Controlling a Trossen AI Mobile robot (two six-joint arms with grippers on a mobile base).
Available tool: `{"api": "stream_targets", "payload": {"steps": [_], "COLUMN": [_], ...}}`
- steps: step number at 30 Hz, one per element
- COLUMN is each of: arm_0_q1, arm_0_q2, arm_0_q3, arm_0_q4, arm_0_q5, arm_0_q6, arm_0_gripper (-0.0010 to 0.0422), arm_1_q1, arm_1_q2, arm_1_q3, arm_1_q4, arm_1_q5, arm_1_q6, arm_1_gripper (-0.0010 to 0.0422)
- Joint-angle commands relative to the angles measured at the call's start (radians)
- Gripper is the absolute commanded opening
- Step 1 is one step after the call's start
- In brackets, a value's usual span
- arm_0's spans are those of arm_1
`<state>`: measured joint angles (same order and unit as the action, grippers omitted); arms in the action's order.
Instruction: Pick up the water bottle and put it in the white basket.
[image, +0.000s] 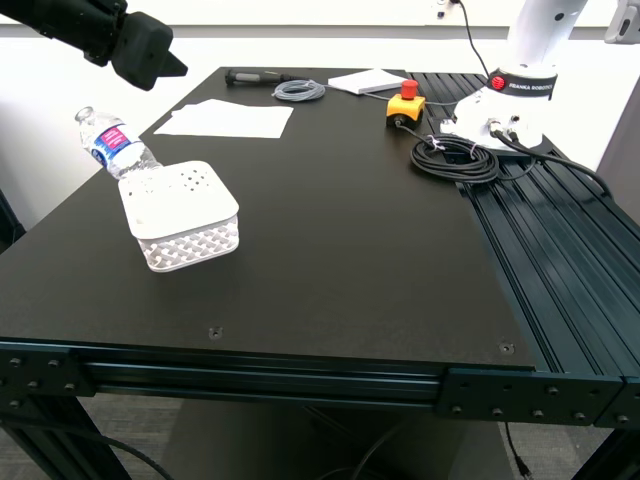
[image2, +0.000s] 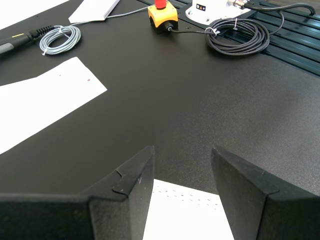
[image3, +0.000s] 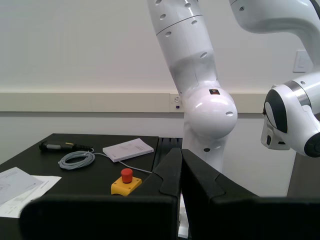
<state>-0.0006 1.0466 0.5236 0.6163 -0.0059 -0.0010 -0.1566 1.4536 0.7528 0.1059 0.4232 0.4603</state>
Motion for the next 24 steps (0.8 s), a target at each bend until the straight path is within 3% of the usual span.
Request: {"api": "stream_targets", "payload": {"steps": [1, 11, 24], "arm_0_q1": [0.001, 0.000, 0.000], "arm_0_q2": [0.000, 0.000, 0.000], "arm_0_q3": [0.001, 0.001, 0.001], "arm_0_q4": [0.003, 0.003, 0.003], "arm_0_q5": [0.000, 0.000, 0.000], "arm_0_q6": [0.000, 0.000, 0.000], "arm_0_gripper": [0.0001, 0.0001, 0.0001], "arm_1_q1": [0.000, 0.000, 0.000], "arm_1_q2": [0.000, 0.000, 0.000], "arm_1_q3": [0.000, 0.000, 0.000], "arm_1_q4": [0.001, 0.001, 0.001], "arm_1_q5": [0.000, 0.000, 0.000], "arm_1_q6": [0.005, 0.005, 0.005], "arm_1_gripper": [0.0143, 0.0109, 0.0110]}}
